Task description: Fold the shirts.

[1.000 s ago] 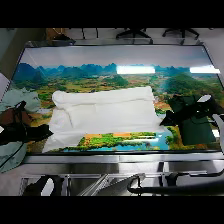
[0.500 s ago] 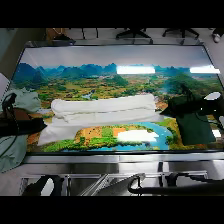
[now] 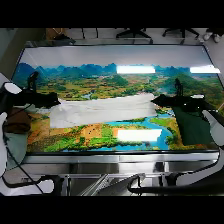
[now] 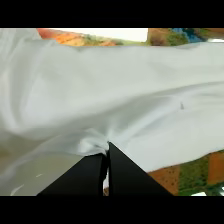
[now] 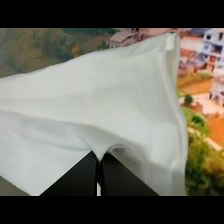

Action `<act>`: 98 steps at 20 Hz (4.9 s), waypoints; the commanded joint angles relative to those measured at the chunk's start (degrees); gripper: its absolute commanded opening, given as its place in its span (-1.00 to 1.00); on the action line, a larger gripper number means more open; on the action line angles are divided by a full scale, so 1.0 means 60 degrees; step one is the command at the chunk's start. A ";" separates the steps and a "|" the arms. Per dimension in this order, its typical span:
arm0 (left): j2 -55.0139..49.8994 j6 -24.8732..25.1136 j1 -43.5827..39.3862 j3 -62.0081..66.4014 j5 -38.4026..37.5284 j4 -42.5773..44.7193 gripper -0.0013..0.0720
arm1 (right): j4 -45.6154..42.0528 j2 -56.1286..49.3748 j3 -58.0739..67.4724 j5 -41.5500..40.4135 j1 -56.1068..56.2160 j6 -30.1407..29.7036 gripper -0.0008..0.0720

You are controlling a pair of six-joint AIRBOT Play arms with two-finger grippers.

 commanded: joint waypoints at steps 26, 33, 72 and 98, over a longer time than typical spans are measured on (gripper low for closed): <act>-0.2004 -0.0696 -0.2328 0.4747 -0.2841 0.0302 -0.92 | -0.1056 -0.0834 0.1982 0.2408 0.0430 0.0463 -0.93; -0.2433 -0.1104 -0.5417 0.2962 0.0674 0.0080 -0.92 | -0.1078 0.1330 0.3927 0.4007 0.0430 0.2131 -0.93; 0.3330 0.0091 -0.0076 0.4309 -0.2951 -0.3468 -0.92 | -0.1898 -0.0954 0.4357 -0.3880 0.8899 0.2761 0.21; 0.3322 0.0211 0.0364 0.4309 -0.3432 -0.4685 -0.92 | -0.1311 -0.2834 0.4360 0.2674 0.4404 0.3257 -0.51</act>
